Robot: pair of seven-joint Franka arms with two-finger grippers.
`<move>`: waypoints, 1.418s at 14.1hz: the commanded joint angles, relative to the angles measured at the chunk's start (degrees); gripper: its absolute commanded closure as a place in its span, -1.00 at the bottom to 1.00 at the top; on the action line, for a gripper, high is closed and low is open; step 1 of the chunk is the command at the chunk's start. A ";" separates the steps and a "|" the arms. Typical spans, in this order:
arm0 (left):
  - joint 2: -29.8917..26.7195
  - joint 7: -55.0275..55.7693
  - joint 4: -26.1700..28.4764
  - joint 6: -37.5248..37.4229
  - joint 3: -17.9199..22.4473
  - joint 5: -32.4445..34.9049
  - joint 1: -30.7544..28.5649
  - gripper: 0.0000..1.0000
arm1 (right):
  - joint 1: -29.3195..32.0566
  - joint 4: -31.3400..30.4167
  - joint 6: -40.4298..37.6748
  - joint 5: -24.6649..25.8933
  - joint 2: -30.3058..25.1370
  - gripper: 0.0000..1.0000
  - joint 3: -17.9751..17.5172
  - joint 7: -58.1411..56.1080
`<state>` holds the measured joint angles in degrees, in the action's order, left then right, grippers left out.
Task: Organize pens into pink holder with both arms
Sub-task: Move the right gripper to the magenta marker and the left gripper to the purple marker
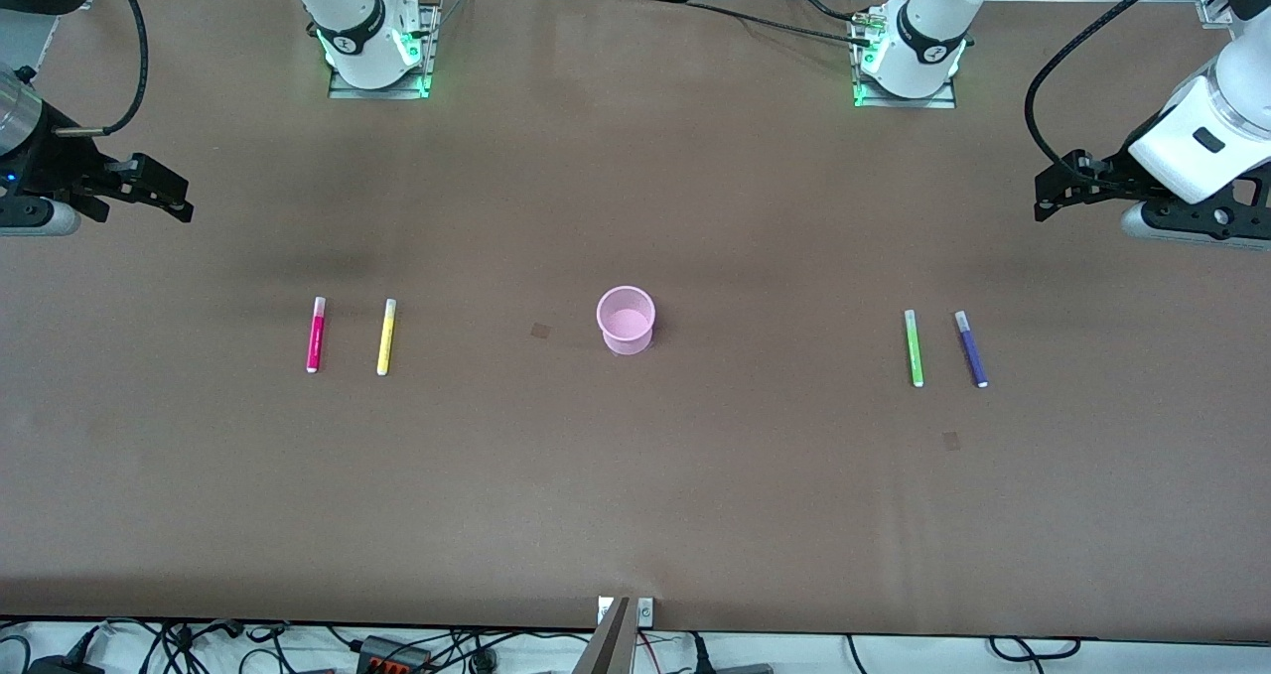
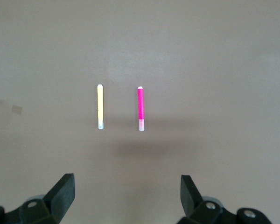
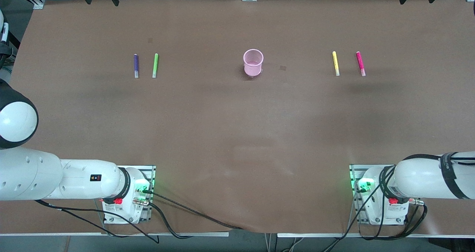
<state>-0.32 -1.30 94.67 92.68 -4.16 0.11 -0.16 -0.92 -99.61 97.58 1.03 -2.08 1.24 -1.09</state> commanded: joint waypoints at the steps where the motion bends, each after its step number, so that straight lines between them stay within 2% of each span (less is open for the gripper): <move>1: 0.84 -0.01 -1.94 -1.36 -0.06 1.21 0.25 -1.00 | 0.66 -1.64 0.41 0.03 -1.70 -1.00 -0.37 -1.11; 6: 2.16 0.33 -3.61 -2.50 -0.06 1.30 0.34 -1.00 | 0.66 -1.64 0.76 0.11 -1.44 -1.00 -0.37 -1.11; 9: 2.16 0.34 -3.61 -3.03 -0.06 1.12 0.25 -1.00 | 0.66 -1.64 1.99 0.20 1.01 -1.00 -0.37 -1.20; 14: 3.39 -0.01 -3.61 -3.38 -0.06 0.59 0.17 -1.00 | 1.01 -1.82 6.03 0.20 8.92 -1.00 -0.37 -1.20; 17: 7.25 -0.02 -3.44 -5.66 -0.06 1.03 0.25 -1.00 | 1.63 -1.82 9.80 0.73 14.63 -1.00 -0.37 -1.20; 20: 12.08 0.60 -3.09 -2.26 0.12 0.50 -0.54 -1.00 | 1.71 -1.82 13.67 0.91 20.52 -1.00 -0.37 -1.28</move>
<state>7.98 -1.17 93.40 89.10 -4.01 0.11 -0.15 0.18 -101.90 109.44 1.09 15.40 1.34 -1.33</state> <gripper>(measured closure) 0.000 0.000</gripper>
